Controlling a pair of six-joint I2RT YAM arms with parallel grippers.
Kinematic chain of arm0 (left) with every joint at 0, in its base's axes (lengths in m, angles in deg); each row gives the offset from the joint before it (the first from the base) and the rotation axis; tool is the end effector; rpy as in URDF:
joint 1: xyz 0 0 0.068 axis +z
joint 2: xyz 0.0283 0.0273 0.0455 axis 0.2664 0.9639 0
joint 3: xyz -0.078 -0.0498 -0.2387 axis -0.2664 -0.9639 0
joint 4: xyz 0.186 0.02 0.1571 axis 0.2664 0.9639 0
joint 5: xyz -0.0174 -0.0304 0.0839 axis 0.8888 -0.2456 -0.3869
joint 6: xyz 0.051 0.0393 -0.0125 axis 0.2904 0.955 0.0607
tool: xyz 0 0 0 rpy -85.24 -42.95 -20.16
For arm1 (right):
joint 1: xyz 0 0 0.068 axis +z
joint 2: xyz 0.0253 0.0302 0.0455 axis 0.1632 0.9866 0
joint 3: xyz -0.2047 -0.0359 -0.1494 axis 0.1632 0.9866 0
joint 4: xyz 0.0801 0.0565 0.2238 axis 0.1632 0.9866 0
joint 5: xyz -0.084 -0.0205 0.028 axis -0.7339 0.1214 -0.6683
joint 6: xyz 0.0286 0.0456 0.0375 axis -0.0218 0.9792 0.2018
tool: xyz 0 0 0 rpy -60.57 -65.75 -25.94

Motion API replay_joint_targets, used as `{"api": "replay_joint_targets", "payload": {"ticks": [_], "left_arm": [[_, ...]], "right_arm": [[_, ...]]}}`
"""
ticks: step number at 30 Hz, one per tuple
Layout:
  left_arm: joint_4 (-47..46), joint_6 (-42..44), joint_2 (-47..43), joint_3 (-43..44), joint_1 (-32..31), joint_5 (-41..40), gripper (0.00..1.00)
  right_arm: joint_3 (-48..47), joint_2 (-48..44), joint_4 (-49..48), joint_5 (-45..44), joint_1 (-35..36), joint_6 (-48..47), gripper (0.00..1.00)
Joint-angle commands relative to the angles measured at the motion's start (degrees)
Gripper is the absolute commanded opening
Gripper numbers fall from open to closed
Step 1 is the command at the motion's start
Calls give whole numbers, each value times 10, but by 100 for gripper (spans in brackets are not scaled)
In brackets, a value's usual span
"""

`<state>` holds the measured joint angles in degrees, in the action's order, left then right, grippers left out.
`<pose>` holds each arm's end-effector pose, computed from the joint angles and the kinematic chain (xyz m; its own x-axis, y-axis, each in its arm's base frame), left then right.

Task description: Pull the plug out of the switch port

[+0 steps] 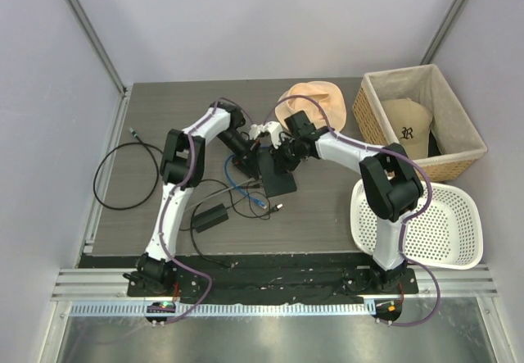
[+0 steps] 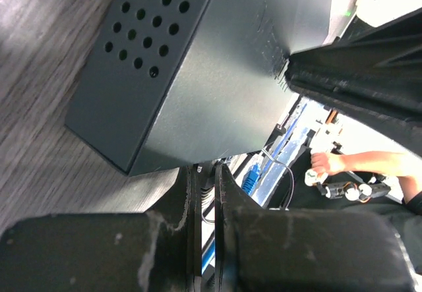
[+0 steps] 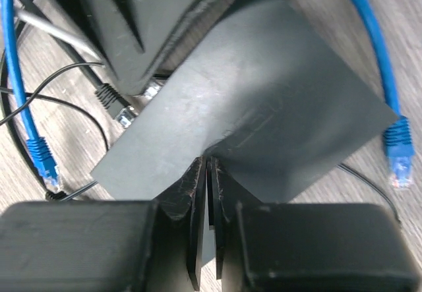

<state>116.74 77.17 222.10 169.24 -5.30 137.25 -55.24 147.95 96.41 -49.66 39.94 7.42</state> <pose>0.3911 -0.1911 0.1013 -0.8825 0.4664 0.0610 0.2451 0.5666 -0.7867 0.3273 0.2180 0.1622 -0.4836 -0.6139 -0.6239 -0.8490 0.5023 0.1638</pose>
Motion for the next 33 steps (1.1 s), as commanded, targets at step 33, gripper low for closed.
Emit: {"api": "replay_joint_targets", "payload": {"ticks": [33], "left_arm": [[-60,42,-10,-39,14,-65,0]], "right_arm": [[47,36,-15,-118,20,16,1]]}}
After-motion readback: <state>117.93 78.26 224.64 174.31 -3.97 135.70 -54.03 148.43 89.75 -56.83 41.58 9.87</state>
